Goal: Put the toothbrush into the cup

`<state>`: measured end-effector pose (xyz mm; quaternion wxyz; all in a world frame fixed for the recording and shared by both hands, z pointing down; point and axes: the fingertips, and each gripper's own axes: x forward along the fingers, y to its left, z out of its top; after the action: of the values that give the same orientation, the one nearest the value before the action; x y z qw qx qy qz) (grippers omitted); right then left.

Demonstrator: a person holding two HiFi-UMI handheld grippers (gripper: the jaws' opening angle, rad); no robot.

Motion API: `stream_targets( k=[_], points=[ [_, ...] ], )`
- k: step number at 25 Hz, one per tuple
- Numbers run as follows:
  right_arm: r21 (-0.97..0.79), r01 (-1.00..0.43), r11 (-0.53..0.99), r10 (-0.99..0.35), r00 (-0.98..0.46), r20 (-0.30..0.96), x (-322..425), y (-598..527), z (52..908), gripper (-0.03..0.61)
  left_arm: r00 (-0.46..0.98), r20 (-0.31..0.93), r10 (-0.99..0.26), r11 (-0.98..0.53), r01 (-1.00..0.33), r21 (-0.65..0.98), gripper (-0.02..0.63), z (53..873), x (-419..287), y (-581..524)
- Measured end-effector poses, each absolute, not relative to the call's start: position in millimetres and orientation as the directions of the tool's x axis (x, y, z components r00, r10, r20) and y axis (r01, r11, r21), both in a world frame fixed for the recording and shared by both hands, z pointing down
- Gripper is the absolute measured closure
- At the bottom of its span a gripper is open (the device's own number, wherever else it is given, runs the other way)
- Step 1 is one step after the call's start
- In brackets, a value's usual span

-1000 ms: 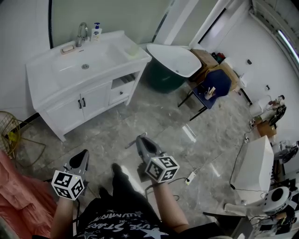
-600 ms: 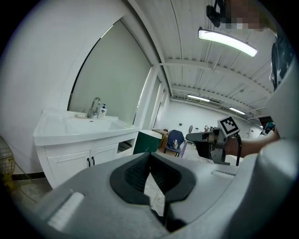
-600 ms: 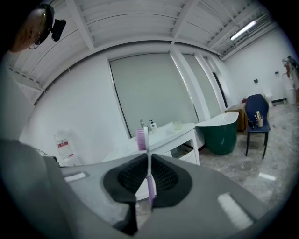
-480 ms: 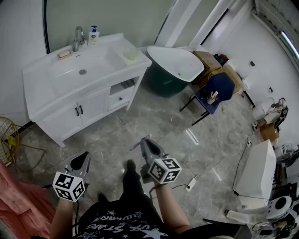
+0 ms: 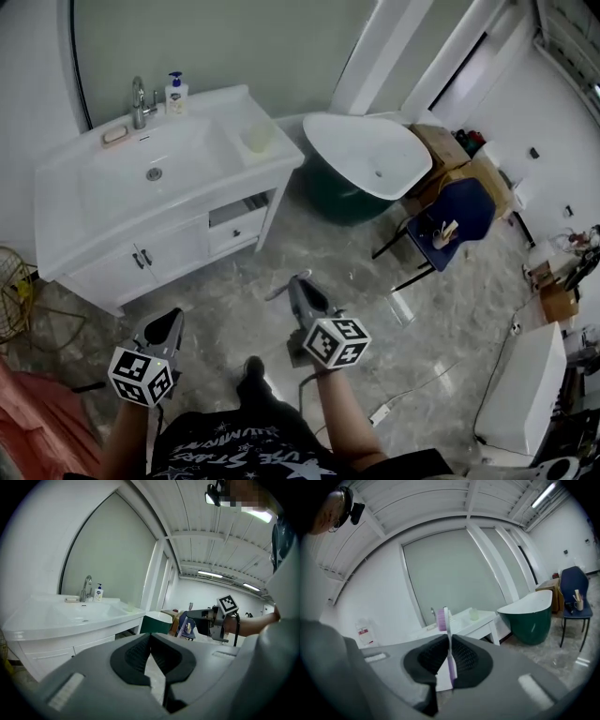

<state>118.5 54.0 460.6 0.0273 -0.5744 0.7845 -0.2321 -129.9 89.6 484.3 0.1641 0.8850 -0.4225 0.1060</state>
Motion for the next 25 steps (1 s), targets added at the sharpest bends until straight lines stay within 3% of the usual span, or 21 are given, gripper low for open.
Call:
stream_targets(
  k=[12, 25],
  points=[
    [-0.419, -0.839, 0.348, -0.868, -0.457, 0.196, 197, -40, 457, 0.552, 0.55, 0.303, -0.778, -0.525, -0.835, 0.164, 0.604, 469, -30, -1],
    [-0.427, -0.829, 0.361, -0.86, -0.474, 0.192, 206, -106, 459, 0.552, 0.548, 0.285, -0.786, -0.517, -0.836, 0.183, 0.604, 469, -3, -77]
  ],
)
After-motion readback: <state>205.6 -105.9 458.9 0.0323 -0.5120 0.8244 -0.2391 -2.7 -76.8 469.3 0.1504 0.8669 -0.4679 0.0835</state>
